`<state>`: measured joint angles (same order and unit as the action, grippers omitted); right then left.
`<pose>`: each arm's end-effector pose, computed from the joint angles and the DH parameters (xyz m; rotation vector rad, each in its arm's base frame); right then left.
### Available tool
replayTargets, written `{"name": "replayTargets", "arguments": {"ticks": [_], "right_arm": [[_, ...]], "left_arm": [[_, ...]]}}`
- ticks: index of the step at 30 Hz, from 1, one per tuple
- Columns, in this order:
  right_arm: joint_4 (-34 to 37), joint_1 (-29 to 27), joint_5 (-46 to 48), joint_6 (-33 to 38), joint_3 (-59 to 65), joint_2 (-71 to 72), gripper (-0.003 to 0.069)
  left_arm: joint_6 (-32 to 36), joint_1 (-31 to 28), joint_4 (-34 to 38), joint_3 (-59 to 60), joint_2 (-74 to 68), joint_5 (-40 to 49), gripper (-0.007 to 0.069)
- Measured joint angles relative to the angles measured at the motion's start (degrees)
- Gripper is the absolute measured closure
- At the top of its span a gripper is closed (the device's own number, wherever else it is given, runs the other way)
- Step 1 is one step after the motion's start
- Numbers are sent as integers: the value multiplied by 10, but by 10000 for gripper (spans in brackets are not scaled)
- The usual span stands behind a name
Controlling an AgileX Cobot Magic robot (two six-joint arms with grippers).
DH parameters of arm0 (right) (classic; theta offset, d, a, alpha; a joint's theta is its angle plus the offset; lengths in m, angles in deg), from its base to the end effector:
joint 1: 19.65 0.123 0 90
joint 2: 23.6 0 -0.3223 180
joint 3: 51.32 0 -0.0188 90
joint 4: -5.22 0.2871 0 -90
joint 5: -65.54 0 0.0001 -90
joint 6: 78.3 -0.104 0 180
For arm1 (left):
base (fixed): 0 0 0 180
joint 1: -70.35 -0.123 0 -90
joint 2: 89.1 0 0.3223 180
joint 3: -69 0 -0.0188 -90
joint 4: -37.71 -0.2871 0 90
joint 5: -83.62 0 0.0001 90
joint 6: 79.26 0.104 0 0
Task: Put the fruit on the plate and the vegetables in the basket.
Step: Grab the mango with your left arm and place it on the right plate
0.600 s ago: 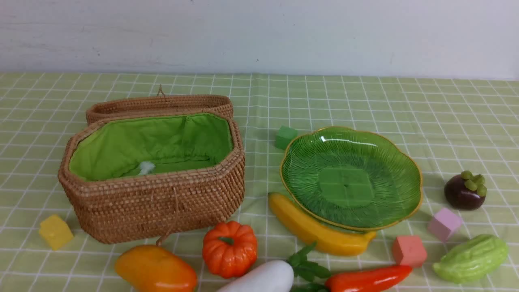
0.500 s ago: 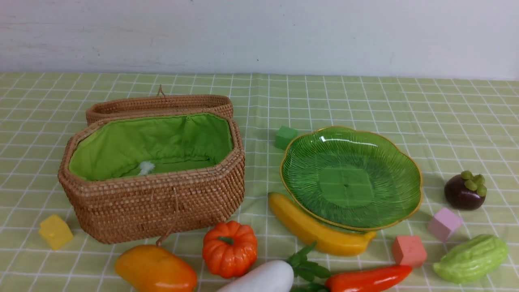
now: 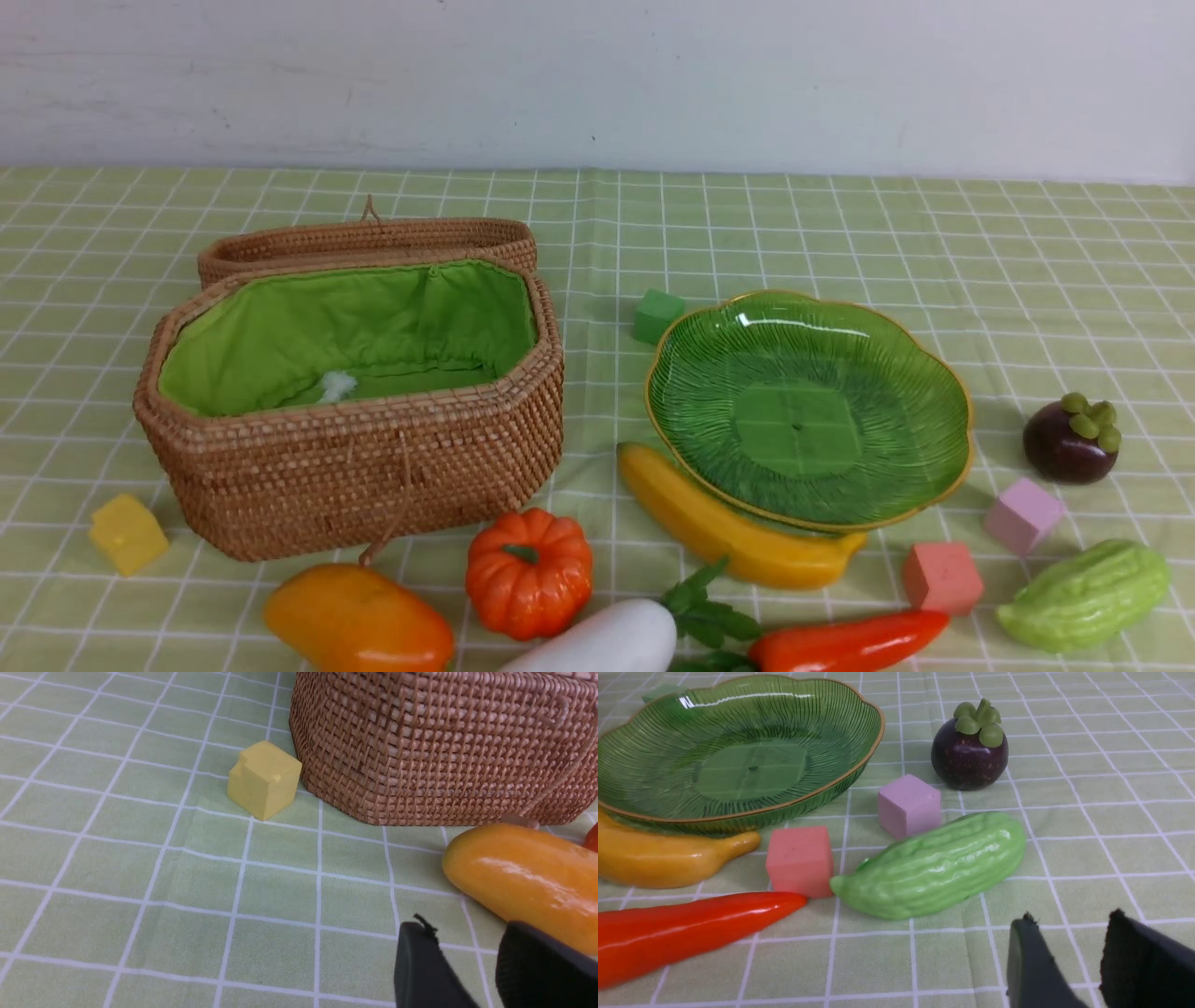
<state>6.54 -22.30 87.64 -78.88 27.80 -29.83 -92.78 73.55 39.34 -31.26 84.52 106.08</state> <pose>0.0634 -0.0020 0.1687 0.0669 1.8741 -0.0020 0.0633 -0.0047 0.1638 -0.1885 1.8919 -0.2267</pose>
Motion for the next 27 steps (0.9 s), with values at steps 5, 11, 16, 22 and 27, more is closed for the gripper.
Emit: {"name": "replayTargets", "arguments": {"ticks": [5, 11, 16, 22, 27], "right_arm": [[0, 0, 0, 0, 0, 0, 418], [0, 0, 0, 0, 0, 0, 418], [0, 0, 0, 0, 0, 0, 418], [0, 0, 0, 0, 0, 0, 418], [0, 0, 0, 0, 0, 0, 418]], "left_arm": [[0, 0, 0, 0, 0, 0, 386], [2, 0, -10, 0, 0, -1, 386], [1, 0, -23, 1, 0, -56, 386], [-32, 0, -10, 1, 0, -182, 386], [-43, 0, -8, 1, 0, -225, 386]]}}
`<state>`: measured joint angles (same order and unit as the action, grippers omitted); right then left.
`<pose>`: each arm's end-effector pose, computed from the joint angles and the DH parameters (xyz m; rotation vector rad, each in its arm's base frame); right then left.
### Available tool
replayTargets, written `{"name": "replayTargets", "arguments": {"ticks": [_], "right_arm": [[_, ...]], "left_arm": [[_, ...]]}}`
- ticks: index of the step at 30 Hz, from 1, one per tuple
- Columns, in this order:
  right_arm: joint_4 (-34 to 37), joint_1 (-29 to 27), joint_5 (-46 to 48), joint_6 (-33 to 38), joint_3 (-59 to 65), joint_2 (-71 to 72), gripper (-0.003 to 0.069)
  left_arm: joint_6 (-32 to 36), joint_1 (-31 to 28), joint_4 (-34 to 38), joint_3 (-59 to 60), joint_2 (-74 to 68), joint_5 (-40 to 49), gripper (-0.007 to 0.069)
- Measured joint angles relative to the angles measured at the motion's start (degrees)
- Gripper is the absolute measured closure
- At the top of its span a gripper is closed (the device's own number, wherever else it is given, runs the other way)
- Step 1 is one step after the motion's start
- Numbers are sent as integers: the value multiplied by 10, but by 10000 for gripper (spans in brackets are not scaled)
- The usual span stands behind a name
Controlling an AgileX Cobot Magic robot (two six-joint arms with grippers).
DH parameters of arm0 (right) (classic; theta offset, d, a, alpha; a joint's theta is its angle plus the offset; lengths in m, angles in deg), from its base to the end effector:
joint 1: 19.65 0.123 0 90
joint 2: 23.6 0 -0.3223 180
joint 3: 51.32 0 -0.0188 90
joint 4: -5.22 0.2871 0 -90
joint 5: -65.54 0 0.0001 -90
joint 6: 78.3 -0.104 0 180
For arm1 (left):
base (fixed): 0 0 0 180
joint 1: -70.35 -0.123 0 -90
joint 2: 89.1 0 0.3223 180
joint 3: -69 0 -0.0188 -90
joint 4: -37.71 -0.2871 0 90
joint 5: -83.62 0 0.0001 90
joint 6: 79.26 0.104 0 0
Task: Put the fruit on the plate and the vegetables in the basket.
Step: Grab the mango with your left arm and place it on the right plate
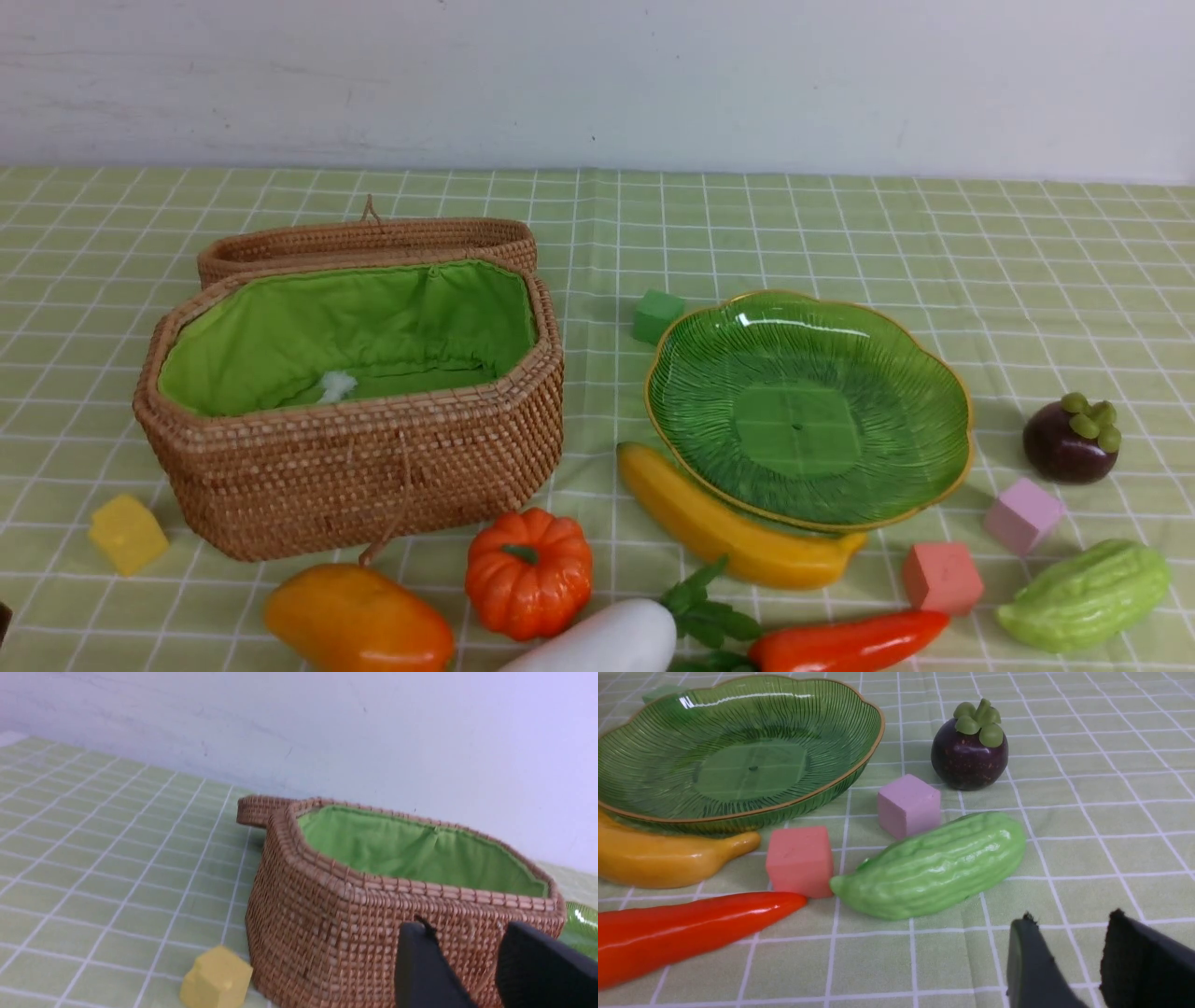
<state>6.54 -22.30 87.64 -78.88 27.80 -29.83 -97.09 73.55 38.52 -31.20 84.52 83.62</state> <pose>0.0634 -0.0020 0.1687 0.0669 1.8741 -0.0020 0.0686 -0.0038 0.2035 -0.2031 1.4981 -0.3061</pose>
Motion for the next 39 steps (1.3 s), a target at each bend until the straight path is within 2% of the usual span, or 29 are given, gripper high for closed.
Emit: {"name": "replayTargets", "arguments": {"ticks": [5, 8, 11, 15, 20, 24, 27, 31, 35, 39], "right_arm": [[0, 0, 0, 0, 0, 0, 418], [0, 0, 0, 0, 0, 0, 418], [0, 0, 0, 0, 0, 0, 418], [0, 0, 0, 0, 0, 0, 418], [0, 0, 0, 0, 0, 0, 418], [0, 0, 0, 0, 0, 0, 418], [0, 0, 0, 0, 0, 0, 418], [0, 0, 0, 0, 0, 0, 418], [0, 0, 0, 0, 0, 0, 418], [0, 0, 0, 0, 0, 0, 418]], "left_arm": [[-31, 0, 13, 0, 0, -63, 386], [-102, 0, 41, 0, 0, -189, 386], [-135, 0, 50, -8, 0, -307, 386], [-115, 0, 53, -106, 0, -305, 386], [-107, 0, 52, -285, -48, -132, 386], [-107, 0, 51, -415, -166, 127, 386], [-102, 0, 44, -437, -245, 281, 386], [-87, 0, 32, -440, -311, 361, 386], [-114, 0, 87, -440, -388, 448, 386], [-112, 0, 142, -438, -471, 517, 384]]}}
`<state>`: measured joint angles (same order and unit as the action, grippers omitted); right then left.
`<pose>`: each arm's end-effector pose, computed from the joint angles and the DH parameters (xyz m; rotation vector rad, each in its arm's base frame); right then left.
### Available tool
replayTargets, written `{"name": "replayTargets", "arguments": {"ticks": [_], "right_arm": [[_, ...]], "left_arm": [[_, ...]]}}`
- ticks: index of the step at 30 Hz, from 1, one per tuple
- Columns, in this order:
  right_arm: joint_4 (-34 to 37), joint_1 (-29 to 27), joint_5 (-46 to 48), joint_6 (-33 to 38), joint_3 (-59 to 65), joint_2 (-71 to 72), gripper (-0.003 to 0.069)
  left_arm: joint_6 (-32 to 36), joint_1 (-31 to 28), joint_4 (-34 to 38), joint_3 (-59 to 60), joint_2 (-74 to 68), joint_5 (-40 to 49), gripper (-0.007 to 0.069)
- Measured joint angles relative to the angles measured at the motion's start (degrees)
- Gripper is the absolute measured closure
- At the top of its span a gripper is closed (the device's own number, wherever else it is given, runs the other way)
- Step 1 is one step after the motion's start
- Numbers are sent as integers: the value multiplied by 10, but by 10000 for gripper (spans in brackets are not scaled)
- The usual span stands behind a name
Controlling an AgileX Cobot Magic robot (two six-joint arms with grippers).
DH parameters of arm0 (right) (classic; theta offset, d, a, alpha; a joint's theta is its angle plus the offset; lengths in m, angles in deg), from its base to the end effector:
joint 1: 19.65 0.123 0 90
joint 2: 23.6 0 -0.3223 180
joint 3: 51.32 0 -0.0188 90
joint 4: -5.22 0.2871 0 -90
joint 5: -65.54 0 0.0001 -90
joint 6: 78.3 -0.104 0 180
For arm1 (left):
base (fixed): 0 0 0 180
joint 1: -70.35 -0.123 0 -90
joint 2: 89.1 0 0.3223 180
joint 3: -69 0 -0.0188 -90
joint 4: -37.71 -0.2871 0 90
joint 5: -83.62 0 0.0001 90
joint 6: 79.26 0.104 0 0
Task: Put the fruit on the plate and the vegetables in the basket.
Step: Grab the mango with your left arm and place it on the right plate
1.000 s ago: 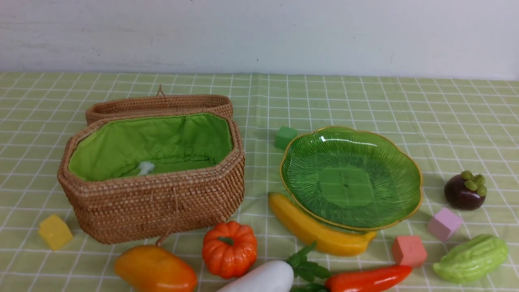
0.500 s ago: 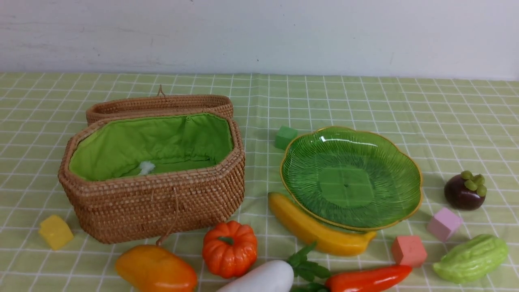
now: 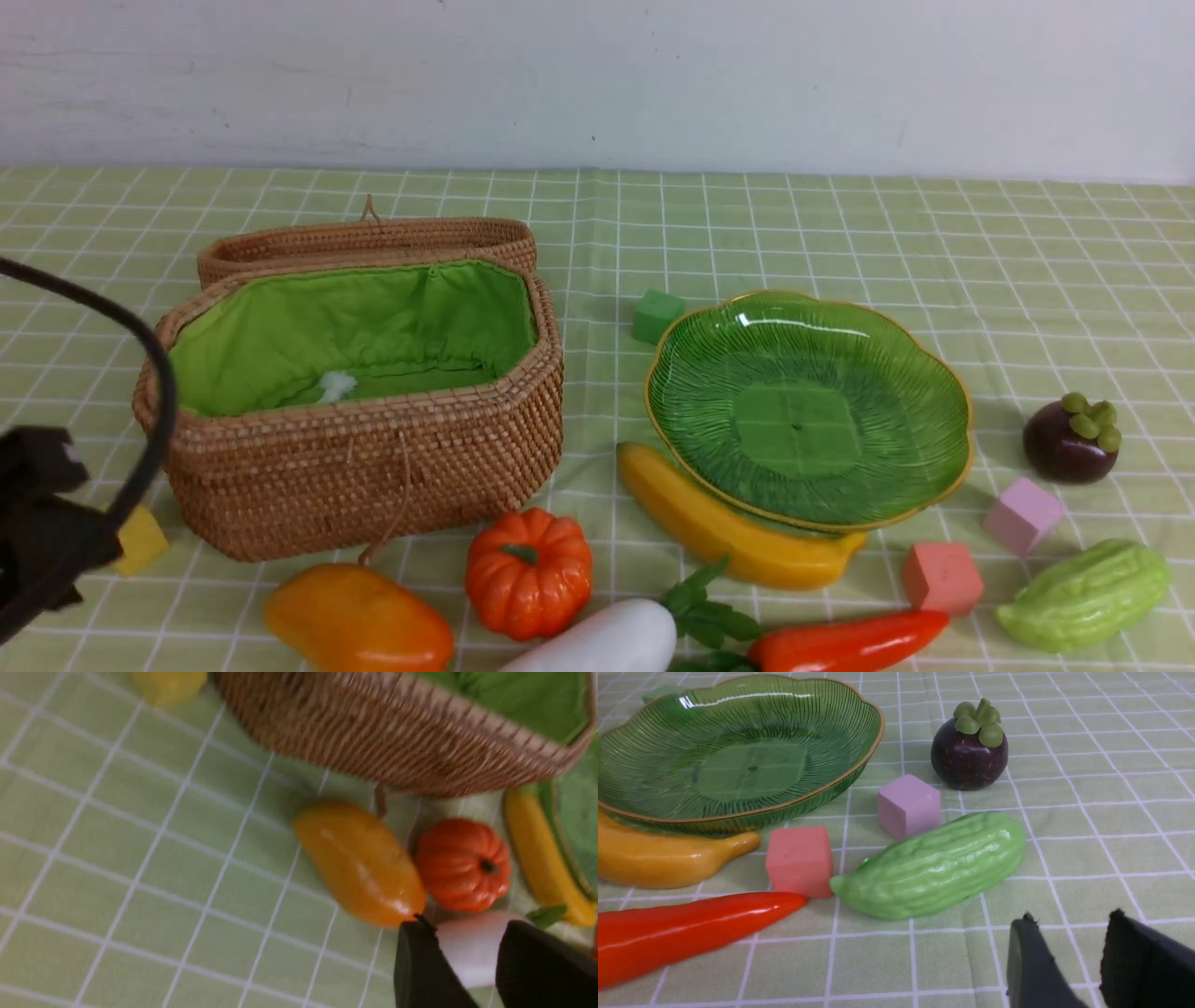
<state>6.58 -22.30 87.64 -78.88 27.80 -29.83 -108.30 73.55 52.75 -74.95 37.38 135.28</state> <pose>0.0634 -0.0020 0.1687 0.0673 1.8740 -0.0014 0.1589 -0.0301 0.3248 -0.6712 2.4164 -0.5633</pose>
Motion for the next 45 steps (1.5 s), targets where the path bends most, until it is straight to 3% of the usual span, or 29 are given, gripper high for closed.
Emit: {"name": "replayTargets", "arguments": {"ticks": [7, 14, 18, 25, 30, 34, 40, 45], "right_arm": [[0, 0, 0, 0, 0, 0, 418], [0, 0, 0, 0, 0, 0, 418], [0, 0, 0, 0, 0, 0, 418], [0, 0, 0, 0, 0, 0, 418], [0, 0, 0, 0, 0, 0, 418], [0, 0, 0, 0, 0, 0, 418], [0, 0, 0, 0, 0, 0, 418], [0, 0, 0, 0, 0, 0, 418]], "left_arm": [[24, 0, 21, 3, -132, 17, 297], [40, 0, 85, 3, -226, -20, 52], [42, 0, 104, 3, -256, -36, -24], [66, 5, 113, -1, -274, -37, -22], [74, 66, 100, -25, -274, -38, 5], [-18, 118, 29, -45, -289, -51, 20], [-191, 122, -34, -57, -333, -85, 25], [-216, 124, -20, -59, -356, -125, 29]]}}
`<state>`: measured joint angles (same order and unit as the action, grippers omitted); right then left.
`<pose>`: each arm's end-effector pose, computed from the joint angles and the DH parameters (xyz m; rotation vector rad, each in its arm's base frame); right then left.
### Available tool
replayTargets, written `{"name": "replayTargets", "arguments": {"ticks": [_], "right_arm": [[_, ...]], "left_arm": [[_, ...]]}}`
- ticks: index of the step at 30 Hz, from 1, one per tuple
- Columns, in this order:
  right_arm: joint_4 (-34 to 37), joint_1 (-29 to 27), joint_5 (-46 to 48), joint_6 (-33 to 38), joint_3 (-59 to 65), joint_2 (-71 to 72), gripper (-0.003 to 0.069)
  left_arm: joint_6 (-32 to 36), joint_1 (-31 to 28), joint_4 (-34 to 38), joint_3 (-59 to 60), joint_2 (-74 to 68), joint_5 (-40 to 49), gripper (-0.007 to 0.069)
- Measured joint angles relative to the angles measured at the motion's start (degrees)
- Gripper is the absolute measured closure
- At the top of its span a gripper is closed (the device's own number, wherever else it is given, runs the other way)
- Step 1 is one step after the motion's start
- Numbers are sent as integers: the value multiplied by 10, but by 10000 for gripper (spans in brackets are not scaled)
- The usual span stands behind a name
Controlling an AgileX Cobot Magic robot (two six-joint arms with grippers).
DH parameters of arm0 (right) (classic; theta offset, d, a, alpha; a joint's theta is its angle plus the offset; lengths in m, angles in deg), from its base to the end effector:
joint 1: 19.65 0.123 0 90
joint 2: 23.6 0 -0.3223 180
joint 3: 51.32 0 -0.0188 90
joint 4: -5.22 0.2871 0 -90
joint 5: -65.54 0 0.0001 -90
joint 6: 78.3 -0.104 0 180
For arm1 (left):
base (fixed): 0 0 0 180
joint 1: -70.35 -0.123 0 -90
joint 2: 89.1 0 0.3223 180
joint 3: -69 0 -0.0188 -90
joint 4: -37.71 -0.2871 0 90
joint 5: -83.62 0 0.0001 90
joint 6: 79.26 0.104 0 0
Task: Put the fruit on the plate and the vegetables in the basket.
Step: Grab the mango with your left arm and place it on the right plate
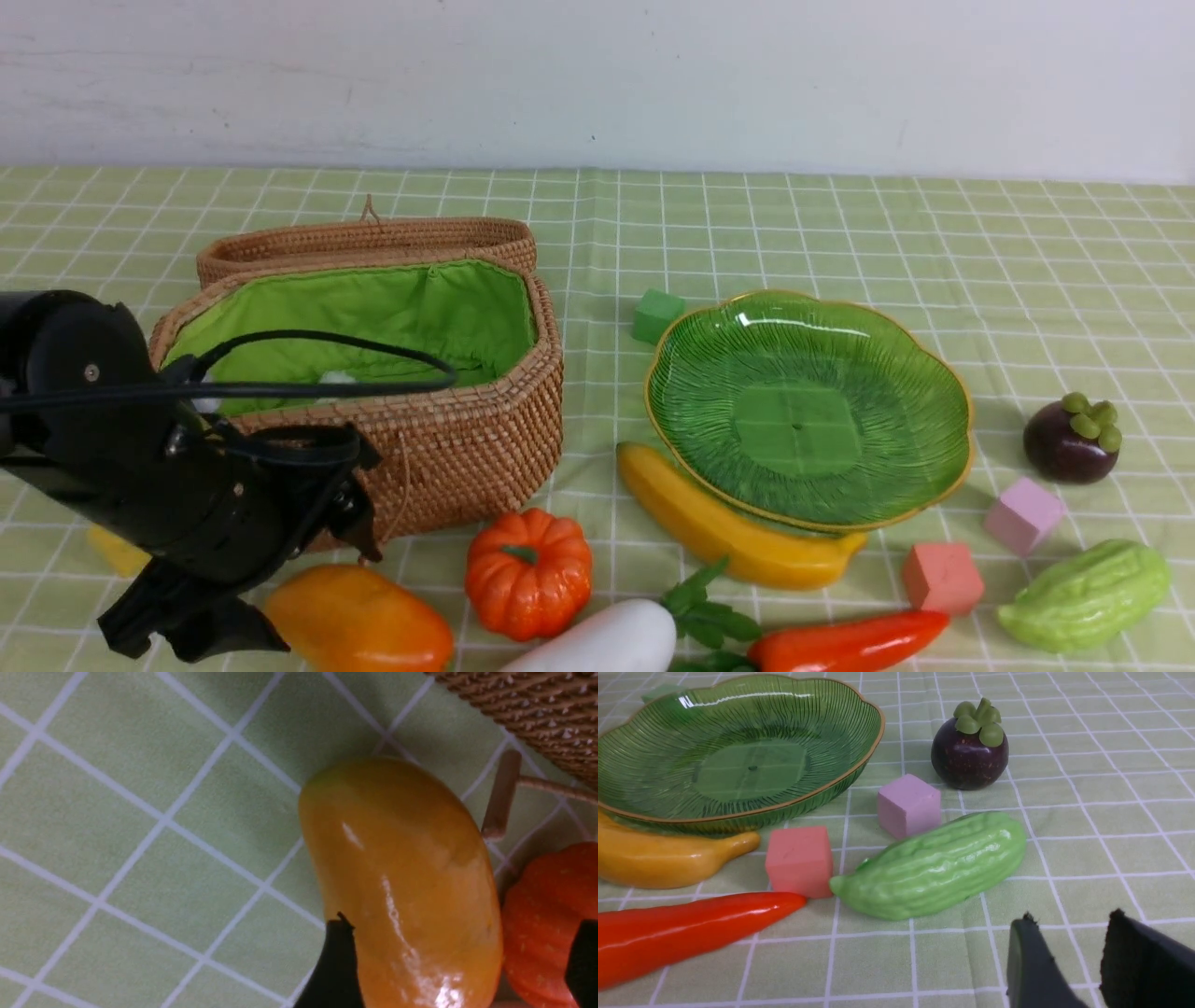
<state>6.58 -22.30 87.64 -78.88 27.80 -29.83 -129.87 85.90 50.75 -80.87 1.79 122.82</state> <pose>0.0634 -0.0020 0.1687 0.0673 1.8740 -0.0014 0.2789 -0.0930 0.2261 -1.0697 2.6733 -0.5128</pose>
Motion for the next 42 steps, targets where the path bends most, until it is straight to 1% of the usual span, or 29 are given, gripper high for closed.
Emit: {"name": "replayTargets", "arguments": {"ticks": [10, 19, 24, 26, 29, 30, 34, 36, 37, 38, 40, 42], "right_arm": [[0, 0, 0, 0, 0, 0, 418], [0, 0, 0, 0, 0, 0, 418], [0, 0, 0, 0, 0, 0, 418], [0, 0, 0, 0, 0, 0, 418], [0, 0, 0, 0, 0, 0, 418], [0, 0, 0, 0, 0, 0, 418], [0, 0, 0, 0, 0, 0, 418], [0, 0, 0, 0, 0, 0, 418], [0, 0, 0, 0, 0, 0, 418], [0, 0, 0, 0, 0, 0, 418], [0, 0, 0, 0, 0, 0, 418], [0, 0, 0, 0, 0, 0, 418]], "left_arm": [[-2, 0, 6, 0, -69, -26, 30], [27, 1, 6, -1, -112, -36, 38], [54, 1, 7, -1, -111, -32, 85], [63, 1, 7, -1, -108, -27, 85], [105, 1, 7, -1, -91, -17, 85], [129, 1, 9, -1, -78, -14, 85], [203, 1, 35, -13, -44, 13, 85], [274, 1, 72, -30, -22, 51, 85], [294, 2, 79, -36, -19, 64, 85], [329, 6, 97, -49, -9, 84, 85], [397, 25, 118, -78, 6, 128, 85], [421, 48, 123, -106, 12, 147, 85]]}}
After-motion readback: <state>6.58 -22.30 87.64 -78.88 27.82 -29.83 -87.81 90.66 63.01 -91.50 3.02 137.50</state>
